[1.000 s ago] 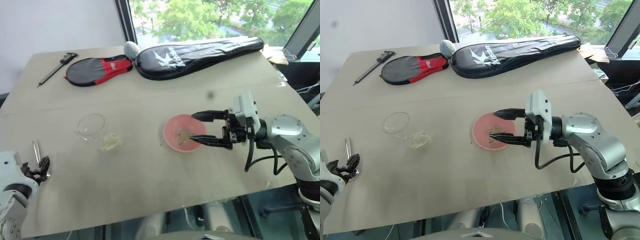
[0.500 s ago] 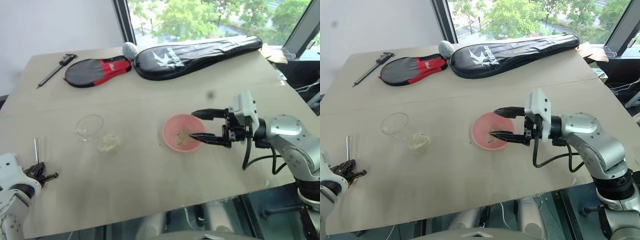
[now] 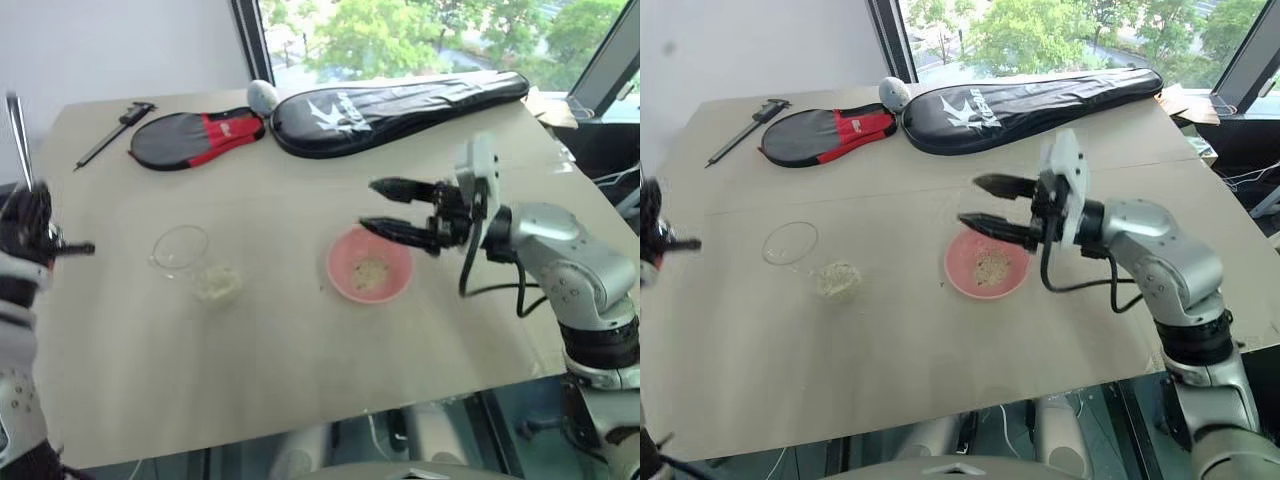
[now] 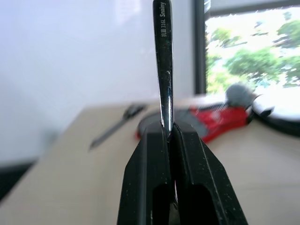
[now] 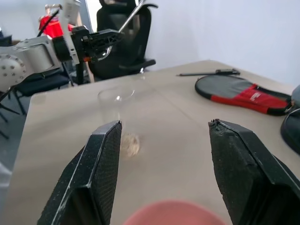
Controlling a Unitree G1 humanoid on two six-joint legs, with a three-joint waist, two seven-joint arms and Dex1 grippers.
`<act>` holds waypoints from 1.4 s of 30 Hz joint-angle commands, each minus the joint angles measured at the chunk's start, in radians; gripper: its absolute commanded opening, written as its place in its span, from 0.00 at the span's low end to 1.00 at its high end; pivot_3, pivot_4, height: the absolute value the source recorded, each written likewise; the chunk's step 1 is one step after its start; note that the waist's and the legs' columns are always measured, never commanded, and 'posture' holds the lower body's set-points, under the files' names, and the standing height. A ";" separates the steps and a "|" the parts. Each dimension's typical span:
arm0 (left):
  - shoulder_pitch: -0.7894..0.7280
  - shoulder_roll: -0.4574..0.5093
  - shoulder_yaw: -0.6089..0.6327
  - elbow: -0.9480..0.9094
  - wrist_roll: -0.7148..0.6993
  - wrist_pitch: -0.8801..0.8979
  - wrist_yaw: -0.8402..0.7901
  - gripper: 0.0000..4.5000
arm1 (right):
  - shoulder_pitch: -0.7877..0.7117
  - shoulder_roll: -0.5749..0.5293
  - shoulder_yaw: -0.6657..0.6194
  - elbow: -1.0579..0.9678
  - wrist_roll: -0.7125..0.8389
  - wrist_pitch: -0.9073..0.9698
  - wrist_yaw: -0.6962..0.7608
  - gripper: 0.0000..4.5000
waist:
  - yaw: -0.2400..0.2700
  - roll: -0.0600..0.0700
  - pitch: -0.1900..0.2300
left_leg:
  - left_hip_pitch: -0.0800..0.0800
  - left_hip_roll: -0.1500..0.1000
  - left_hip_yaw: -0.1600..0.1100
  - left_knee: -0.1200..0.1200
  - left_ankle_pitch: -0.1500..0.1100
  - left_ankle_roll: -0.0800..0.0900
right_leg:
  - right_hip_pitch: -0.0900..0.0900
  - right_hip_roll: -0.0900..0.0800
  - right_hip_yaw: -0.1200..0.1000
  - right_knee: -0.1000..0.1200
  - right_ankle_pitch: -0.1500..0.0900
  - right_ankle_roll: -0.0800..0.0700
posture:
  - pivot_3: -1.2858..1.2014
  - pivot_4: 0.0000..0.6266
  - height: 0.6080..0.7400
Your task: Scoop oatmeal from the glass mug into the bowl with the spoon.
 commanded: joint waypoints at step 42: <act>-0.340 0.200 -0.533 -0.056 0.178 -0.062 -0.416 0.00 | -0.485 0.463 -0.154 0.430 0.129 0.280 -0.374 0.39 | -0.052 0.001 0.001 | -0.014 -0.001 0.004 0.002 0.003 -0.003 | -0.022 0.004 0.006 0.017 0.001 -0.001 | 0.52 0.24 1.00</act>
